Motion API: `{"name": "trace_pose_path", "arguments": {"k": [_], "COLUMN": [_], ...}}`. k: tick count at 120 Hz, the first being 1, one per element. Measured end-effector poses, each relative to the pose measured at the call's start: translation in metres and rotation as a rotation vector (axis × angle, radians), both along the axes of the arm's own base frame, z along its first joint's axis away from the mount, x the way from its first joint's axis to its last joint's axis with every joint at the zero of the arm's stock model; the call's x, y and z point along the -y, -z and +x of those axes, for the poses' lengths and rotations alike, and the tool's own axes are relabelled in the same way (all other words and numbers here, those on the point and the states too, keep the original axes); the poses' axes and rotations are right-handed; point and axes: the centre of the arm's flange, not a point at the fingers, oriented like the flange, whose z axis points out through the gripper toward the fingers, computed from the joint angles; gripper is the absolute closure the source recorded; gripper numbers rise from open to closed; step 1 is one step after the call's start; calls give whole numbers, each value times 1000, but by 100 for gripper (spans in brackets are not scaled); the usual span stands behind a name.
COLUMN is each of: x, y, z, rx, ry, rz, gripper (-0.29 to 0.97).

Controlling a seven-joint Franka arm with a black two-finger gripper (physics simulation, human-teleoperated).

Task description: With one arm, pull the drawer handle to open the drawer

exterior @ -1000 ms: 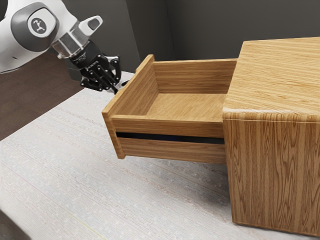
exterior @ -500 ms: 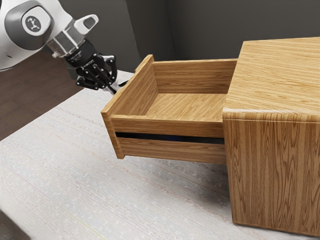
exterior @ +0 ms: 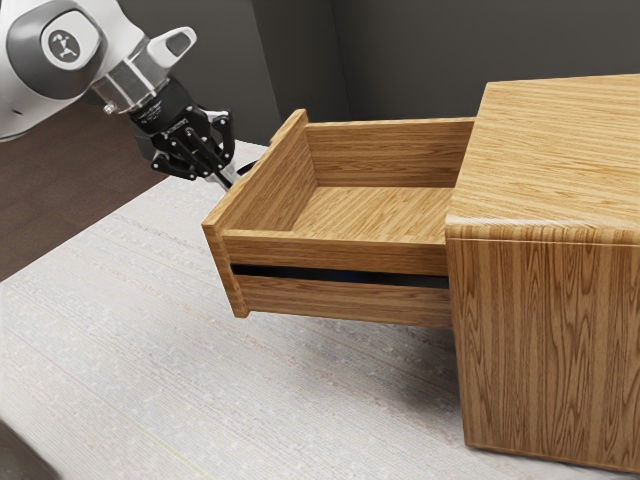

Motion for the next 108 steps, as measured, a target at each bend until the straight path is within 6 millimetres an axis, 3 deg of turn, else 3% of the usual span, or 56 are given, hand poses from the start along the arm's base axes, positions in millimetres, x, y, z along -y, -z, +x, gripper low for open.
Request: {"name": "trace_pose_path", "arguments": {"k": [94,108], "x": [-6,-1], "y": [-2,-17], "z": [-1,-10], "rx": [12,30], "ry": [-10,-5], "rz": [-4,16], "gripper": [45,35]}}
